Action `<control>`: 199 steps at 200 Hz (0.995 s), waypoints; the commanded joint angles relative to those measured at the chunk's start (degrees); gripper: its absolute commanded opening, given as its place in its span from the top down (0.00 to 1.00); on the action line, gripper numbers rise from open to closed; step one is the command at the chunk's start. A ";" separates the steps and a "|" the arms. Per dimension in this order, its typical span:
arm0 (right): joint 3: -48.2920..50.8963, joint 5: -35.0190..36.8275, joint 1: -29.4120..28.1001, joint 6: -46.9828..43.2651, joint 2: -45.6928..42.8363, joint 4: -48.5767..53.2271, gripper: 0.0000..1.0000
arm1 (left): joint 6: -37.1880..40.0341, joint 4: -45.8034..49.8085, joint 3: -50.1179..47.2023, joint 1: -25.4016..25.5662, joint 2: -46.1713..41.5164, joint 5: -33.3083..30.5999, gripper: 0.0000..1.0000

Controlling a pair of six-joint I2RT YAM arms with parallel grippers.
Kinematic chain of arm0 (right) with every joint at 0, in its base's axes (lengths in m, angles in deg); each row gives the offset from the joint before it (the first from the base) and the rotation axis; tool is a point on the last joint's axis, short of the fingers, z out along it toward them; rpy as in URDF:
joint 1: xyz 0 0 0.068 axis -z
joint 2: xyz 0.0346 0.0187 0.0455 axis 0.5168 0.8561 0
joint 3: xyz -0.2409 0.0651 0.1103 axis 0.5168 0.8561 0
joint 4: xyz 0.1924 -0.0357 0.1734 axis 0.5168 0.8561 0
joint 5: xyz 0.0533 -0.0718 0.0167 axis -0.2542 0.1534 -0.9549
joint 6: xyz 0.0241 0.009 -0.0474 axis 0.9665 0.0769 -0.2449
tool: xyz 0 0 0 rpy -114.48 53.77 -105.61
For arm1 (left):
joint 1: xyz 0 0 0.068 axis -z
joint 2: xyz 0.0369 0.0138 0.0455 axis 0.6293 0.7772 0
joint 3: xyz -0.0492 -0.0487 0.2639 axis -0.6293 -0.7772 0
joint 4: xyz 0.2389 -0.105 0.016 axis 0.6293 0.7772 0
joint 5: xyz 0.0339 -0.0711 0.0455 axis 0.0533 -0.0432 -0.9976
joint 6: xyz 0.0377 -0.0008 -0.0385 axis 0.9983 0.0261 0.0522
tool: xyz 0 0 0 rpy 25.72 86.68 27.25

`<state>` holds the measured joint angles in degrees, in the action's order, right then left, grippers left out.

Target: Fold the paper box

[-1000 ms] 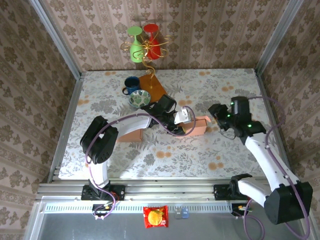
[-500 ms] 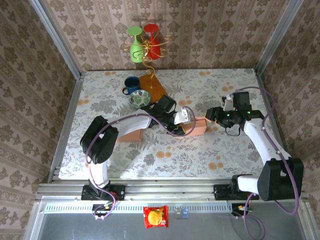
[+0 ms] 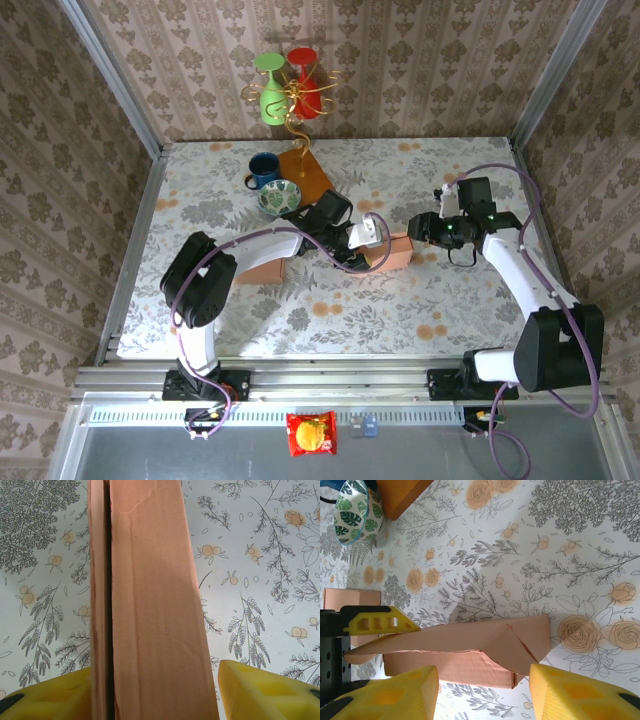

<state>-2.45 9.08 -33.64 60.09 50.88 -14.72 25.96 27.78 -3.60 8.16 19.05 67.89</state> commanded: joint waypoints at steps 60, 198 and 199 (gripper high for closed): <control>-2.08 -3.69 -0.11 -3.99 3.79 -1.14 0.48 | 0.38 1.73 0.98 -0.07 -1.10 1.80 0.42; -0.64 1.50 -1.49 -4.77 3.29 0.28 0.73 | 1.19 2.81 1.76 -0.40 -0.70 2.20 0.42; -0.65 1.60 -1.50 -4.84 3.28 0.28 0.73 | 1.22 2.85 1.72 -0.40 -0.70 2.22 0.42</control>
<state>-2.80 7.51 -34.19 56.95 54.51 -15.42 26.00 28.72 -3.56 8.16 19.05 68.38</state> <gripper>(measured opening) 0.287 0.580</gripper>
